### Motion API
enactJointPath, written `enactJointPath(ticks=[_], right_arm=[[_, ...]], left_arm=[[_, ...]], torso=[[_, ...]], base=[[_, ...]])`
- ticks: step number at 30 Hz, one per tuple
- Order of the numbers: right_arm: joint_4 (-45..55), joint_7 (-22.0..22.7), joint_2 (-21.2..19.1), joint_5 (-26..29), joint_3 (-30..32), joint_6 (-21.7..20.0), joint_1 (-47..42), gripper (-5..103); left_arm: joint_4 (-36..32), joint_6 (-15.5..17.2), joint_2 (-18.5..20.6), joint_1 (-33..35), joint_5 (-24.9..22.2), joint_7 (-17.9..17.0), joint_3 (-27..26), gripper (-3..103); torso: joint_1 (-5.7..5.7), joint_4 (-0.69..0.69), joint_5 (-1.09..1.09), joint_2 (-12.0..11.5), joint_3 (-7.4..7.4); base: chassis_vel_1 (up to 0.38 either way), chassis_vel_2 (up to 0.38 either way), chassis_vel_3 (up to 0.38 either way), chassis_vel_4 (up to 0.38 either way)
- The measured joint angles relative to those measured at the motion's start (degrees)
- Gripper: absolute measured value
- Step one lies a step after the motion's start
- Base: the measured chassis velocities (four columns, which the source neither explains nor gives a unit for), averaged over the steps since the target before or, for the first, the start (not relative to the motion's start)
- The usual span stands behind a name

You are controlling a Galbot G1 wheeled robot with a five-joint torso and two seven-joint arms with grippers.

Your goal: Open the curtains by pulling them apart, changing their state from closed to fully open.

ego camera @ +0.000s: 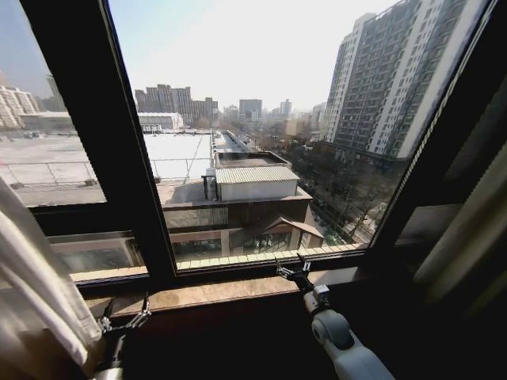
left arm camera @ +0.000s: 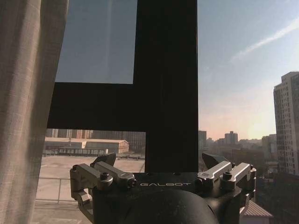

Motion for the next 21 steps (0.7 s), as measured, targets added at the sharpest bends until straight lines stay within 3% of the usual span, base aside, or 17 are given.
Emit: enactJointPath(ticks=[21], right_arm=[[0.0, 0.0, 0.0, 0.0, 0.0, 0.0, 0.0, 100]], left_arm=[[0.0, 0.0, 0.0, 0.0, 0.0, 0.0, 0.0, 100]], torso=[[0.0, 0.0, 0.01, 0.0, 0.0]], base=[[0.344, 0.347, -0.338, -0.342]])
